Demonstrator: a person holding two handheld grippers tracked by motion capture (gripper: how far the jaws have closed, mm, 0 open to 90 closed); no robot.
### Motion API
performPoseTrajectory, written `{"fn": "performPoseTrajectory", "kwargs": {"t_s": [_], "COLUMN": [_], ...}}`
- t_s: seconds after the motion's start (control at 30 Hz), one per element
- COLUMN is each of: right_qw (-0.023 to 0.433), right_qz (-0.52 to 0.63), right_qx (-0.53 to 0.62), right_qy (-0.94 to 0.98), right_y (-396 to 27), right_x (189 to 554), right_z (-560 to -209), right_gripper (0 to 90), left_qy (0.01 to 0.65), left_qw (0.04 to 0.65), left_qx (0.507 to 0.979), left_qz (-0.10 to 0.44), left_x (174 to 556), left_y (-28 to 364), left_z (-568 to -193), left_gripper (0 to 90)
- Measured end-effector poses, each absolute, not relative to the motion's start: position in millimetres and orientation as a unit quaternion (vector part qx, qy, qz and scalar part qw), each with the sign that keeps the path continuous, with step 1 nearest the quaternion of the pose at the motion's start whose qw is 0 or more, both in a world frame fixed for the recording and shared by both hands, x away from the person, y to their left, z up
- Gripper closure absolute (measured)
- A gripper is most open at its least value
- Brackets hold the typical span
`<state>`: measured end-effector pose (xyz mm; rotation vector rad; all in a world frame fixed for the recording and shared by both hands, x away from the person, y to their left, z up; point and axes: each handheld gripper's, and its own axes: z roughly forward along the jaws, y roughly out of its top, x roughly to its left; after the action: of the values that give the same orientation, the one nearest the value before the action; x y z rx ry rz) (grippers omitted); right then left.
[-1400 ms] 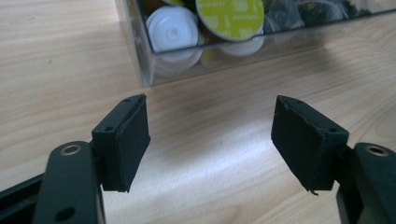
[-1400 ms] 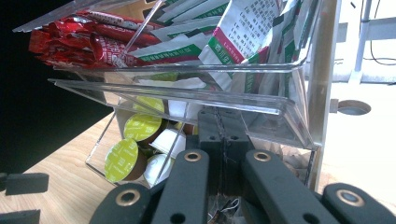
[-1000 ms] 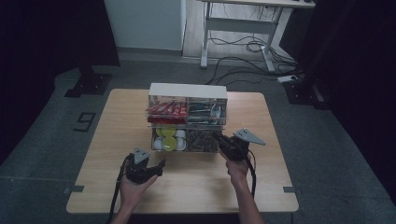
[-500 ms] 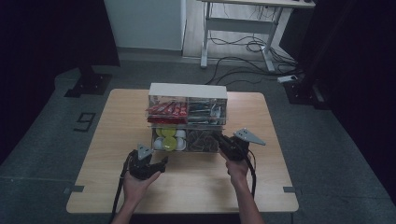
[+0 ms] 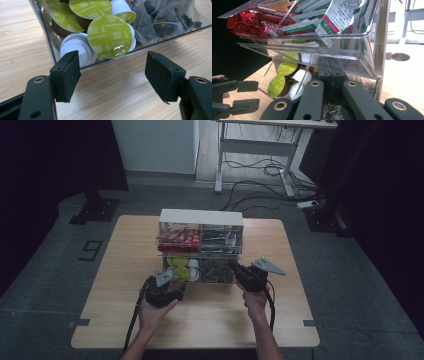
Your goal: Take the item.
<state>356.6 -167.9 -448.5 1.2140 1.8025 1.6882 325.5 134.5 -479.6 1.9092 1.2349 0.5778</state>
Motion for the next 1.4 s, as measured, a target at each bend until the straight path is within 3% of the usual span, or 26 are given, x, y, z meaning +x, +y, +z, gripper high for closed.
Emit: {"fn": "performPoseTrajectory", "kwargs": {"t_s": [1.4], "right_qw": [0.192], "right_qz": [0.602], "right_qx": [0.431], "right_qy": [0.645], "right_y": [-169.8], "right_x": [357.0], "right_z": [-448.4], "right_gripper": [89.4], "left_qy": [0.497], "left_qw": [0.374], "left_qx": [0.740], "left_qz": [0.257], "left_x": [360.4], "left_y": [114.9], "left_z": [-483.1], "left_gripper": [27.1]}}
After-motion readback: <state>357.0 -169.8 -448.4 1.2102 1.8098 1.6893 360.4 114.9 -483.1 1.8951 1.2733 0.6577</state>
